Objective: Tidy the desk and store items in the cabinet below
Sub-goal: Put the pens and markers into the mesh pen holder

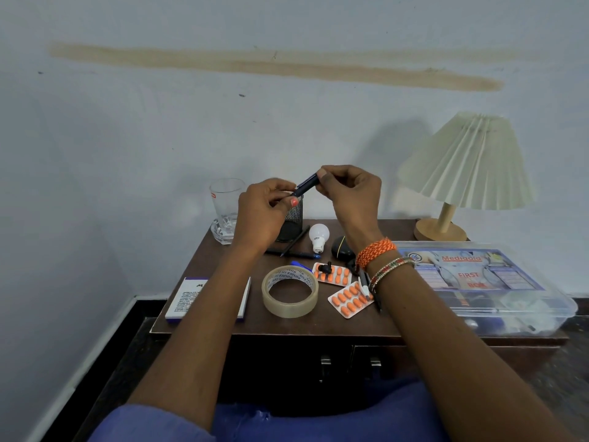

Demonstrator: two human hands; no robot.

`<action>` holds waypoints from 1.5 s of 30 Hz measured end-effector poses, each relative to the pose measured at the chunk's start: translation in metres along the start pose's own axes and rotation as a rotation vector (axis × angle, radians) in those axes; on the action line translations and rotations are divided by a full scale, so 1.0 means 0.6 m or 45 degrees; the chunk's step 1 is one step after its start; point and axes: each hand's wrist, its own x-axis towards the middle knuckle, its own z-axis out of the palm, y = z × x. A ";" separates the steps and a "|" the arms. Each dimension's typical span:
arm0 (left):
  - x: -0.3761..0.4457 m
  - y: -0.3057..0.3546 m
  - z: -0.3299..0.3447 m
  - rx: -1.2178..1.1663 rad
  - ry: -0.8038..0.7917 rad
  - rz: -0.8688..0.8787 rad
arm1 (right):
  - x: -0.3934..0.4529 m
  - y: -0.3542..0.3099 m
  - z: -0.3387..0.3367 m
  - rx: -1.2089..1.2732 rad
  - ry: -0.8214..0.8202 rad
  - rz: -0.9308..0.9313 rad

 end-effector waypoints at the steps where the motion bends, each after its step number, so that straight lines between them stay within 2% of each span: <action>1: -0.002 0.001 0.000 -0.001 0.006 -0.004 | -0.001 -0.001 0.000 -0.011 -0.003 0.006; 7: -0.012 0.021 0.019 0.051 0.044 0.038 | 0.001 0.001 0.001 -0.076 -0.002 0.040; 13: -0.047 0.042 0.069 0.169 0.068 0.117 | -0.009 0.018 0.015 -0.188 0.214 -0.015; 19: -0.047 0.035 0.072 0.211 0.192 -0.019 | -0.015 0.029 0.022 -0.298 0.083 0.037; 22: -0.042 0.028 0.062 0.310 0.124 0.003 | -0.019 0.039 0.019 -0.278 0.057 0.036; 24: -0.038 0.019 0.054 0.381 0.069 0.066 | -0.021 0.044 0.018 -0.267 0.037 0.065; 27: -0.035 0.000 0.050 0.333 0.046 0.140 | -0.022 0.044 0.017 -0.195 0.022 0.167; 31: -0.035 -0.015 0.050 0.387 0.041 0.152 | -0.014 0.046 0.012 -0.110 0.111 0.335; 35: -0.024 -0.035 0.036 0.561 0.030 0.123 | 0.007 0.030 0.012 -0.056 0.209 0.182; 37: -0.018 -0.048 0.025 0.506 0.055 0.083 | 0.024 0.017 0.014 -0.049 0.256 0.049; 41: -0.014 -0.084 -0.007 0.333 0.091 -0.150 | 0.068 0.013 0.034 -0.011 0.360 -0.122; 45: -0.009 -0.117 -0.036 0.398 0.126 -0.260 | 0.098 0.028 0.072 -0.091 0.267 -0.274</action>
